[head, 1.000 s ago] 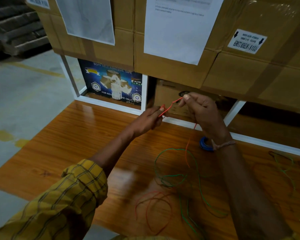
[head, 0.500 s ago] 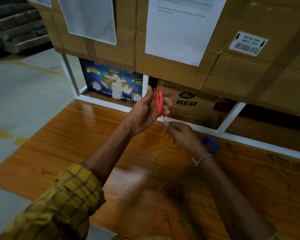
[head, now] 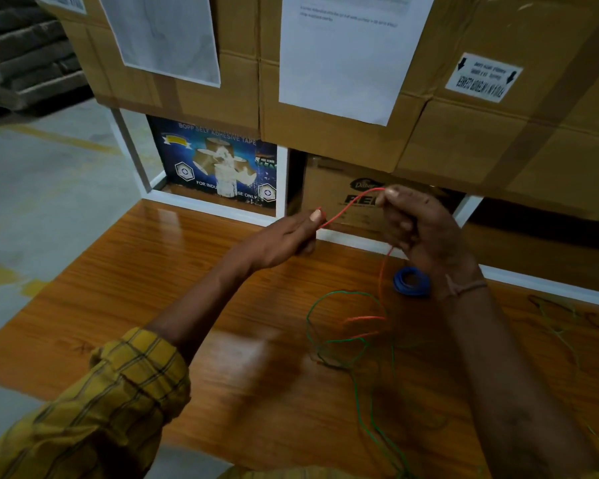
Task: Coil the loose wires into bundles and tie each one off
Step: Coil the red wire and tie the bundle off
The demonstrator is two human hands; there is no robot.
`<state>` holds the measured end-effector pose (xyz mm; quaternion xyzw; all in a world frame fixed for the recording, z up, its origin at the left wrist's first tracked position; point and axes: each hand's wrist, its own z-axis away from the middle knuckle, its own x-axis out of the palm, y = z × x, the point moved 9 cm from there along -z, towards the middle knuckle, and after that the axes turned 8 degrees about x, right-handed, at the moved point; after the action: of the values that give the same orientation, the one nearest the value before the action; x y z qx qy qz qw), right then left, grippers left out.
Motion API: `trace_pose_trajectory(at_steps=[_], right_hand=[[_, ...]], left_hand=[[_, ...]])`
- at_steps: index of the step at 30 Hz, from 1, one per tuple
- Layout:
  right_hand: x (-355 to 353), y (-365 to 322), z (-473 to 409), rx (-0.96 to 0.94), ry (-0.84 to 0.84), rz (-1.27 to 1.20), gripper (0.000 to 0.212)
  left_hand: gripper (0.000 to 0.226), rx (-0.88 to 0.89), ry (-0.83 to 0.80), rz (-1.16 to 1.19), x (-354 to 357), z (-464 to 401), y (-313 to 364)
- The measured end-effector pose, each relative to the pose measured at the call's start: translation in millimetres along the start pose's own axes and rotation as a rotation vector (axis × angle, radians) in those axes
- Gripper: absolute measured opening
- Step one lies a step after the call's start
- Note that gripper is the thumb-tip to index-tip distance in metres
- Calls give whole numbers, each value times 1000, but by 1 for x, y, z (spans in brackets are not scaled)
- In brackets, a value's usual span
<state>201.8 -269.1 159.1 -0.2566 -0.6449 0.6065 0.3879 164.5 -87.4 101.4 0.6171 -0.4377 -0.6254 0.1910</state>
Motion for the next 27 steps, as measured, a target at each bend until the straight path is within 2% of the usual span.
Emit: trace_pose_trajectory(at_steps=[4, 7, 11, 13, 16, 18, 20, 23, 27], right_hand=[[-31, 23, -28, 31, 195, 31, 25], [-35, 57, -38, 138, 341, 118, 18], [1, 101, -29, 252, 236, 200, 30], [23, 112, -18, 264, 162, 333, 38], [47, 114, 2, 271, 42, 525, 34], [58, 102, 13, 234, -45, 571, 23], [60, 83, 19, 196, -103, 563, 16], [54, 57, 23, 146, -179, 442, 18], [30, 34, 20, 109, -176, 84, 23]], left_hand=[[49, 110, -70, 282, 9, 3, 28], [54, 173, -59, 533, 9, 2, 44], [62, 245, 51, 881, -3, -8, 63], [67, 244, 127, 937, -14, -15, 60], [68, 162, 197, 798, -24, -22, 49], [57, 113, 221, 523, -27, -24, 41], [57, 91, 208, 245, -24, -26, 34], [59, 70, 134, -31, -15, -28, 16], [54, 50, 89, -126, -8, -22, 6]])
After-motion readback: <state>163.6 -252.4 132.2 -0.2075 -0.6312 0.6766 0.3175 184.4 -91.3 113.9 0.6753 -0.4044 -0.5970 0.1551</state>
